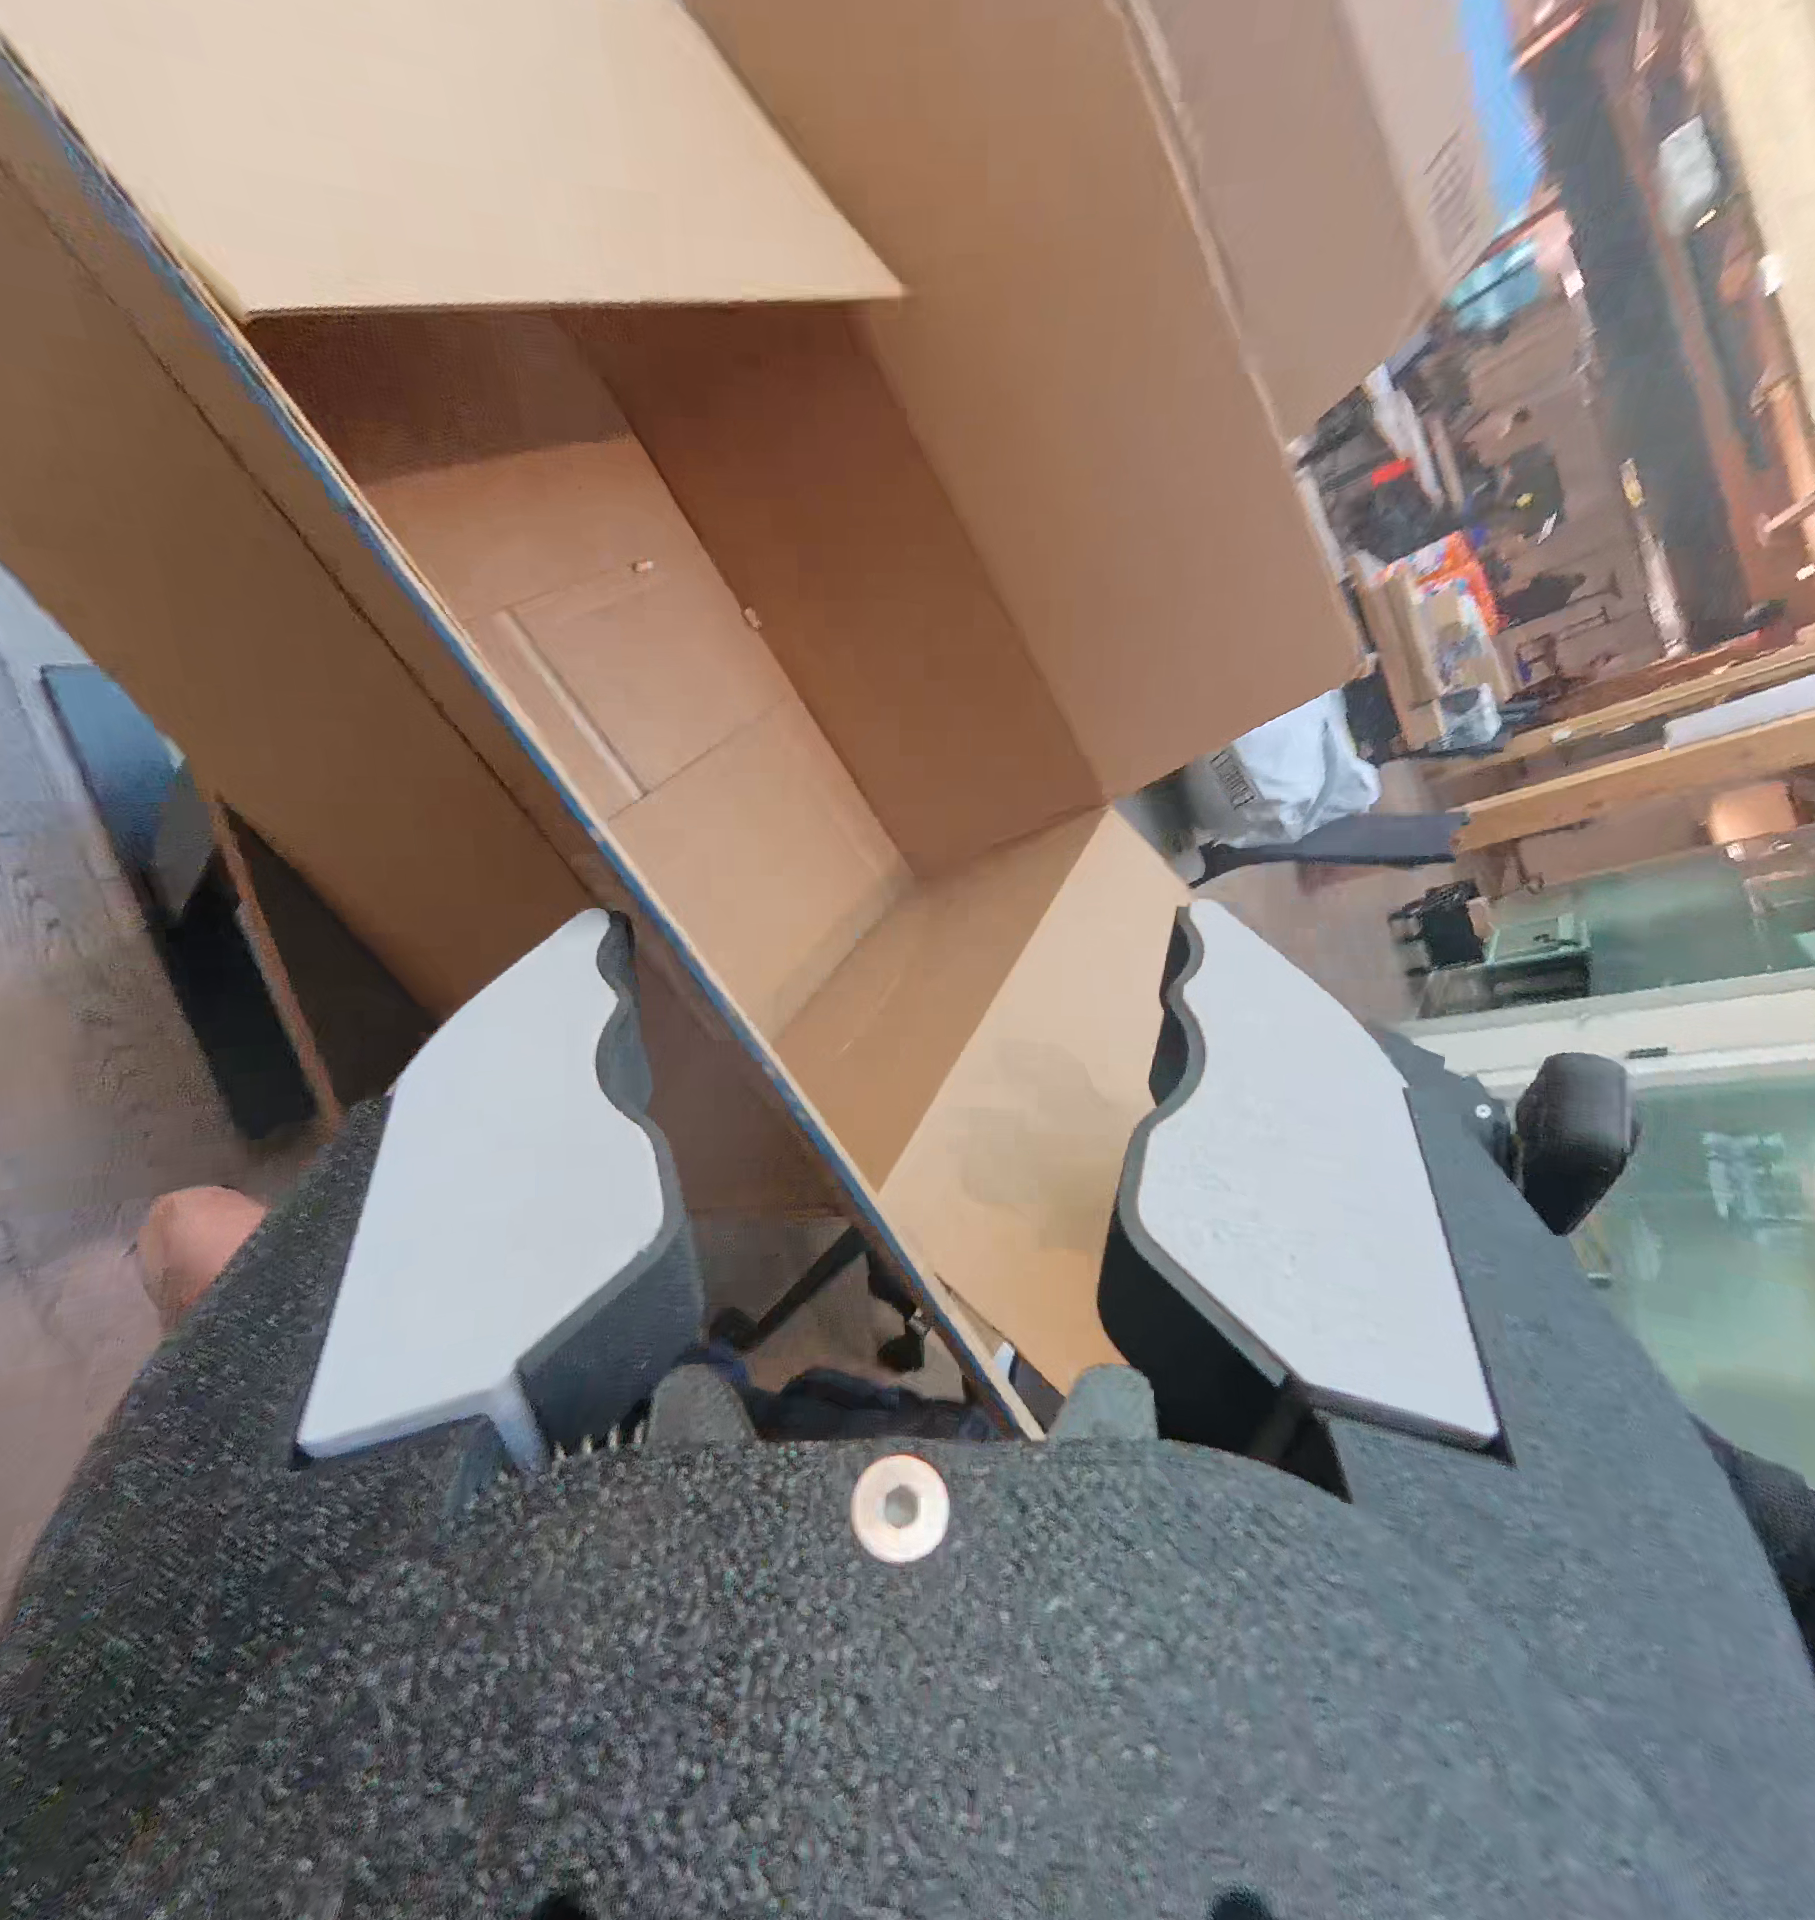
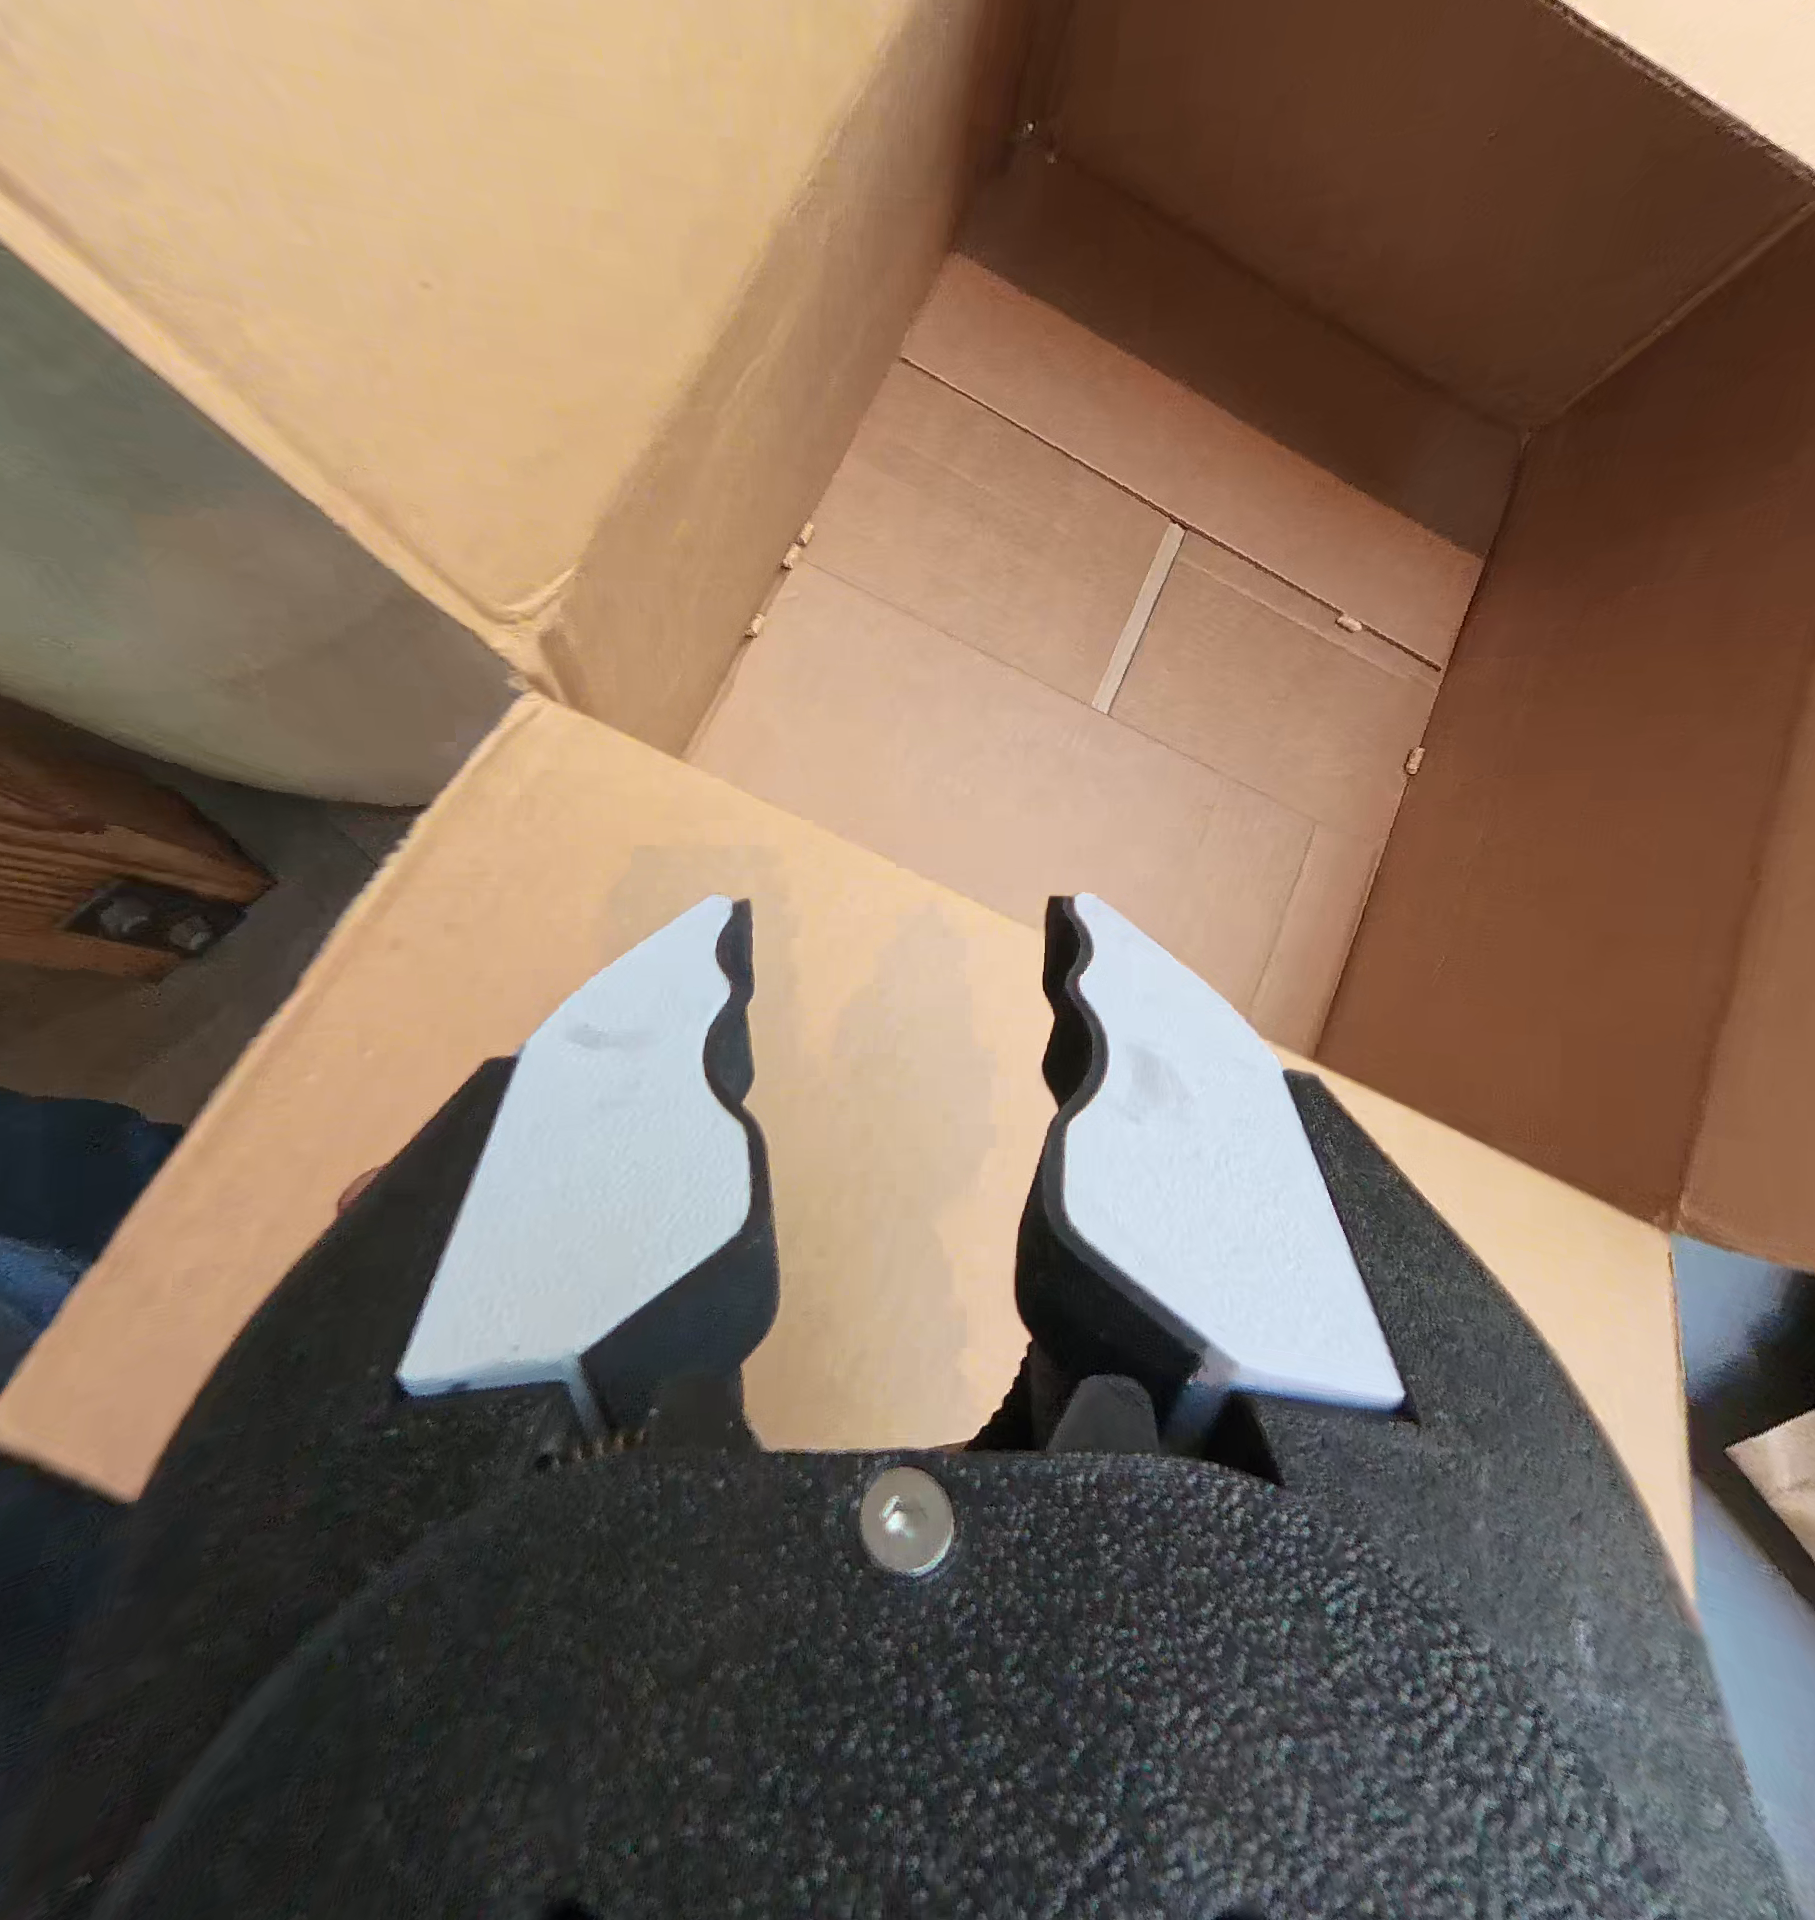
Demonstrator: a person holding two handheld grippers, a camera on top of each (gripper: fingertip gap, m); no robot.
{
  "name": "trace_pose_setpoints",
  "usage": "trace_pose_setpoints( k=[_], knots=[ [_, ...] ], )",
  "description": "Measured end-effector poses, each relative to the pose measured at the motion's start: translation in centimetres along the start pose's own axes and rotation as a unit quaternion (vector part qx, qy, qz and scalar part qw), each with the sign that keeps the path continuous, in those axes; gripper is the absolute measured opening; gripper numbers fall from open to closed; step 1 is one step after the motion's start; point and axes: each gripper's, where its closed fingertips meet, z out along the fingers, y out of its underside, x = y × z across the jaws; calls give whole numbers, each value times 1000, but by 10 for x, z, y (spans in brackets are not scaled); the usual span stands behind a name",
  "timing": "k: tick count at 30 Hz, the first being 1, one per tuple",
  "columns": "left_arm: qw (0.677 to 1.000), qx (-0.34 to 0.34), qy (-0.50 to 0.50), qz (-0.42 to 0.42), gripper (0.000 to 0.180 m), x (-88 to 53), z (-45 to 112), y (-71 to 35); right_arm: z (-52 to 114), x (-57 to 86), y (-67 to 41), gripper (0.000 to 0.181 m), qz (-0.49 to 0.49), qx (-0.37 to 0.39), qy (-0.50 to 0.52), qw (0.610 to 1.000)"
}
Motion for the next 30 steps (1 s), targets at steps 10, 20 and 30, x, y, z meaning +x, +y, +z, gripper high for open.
trace_pose_setpoints(
  k=[10,20,30],
  knots=[
    [987,-120,-90,-52,14,-73,32,48,96,17,35,61,-22,-86,-128,988],
    [989,-88,-75,-95,6,-74,35,62,185,153,-34,56,91,-32,-94,991],
    [988,-76,-79,-105,5,-76,35,63,369,241,3,54,316,-71,-75,943]
  ],
)
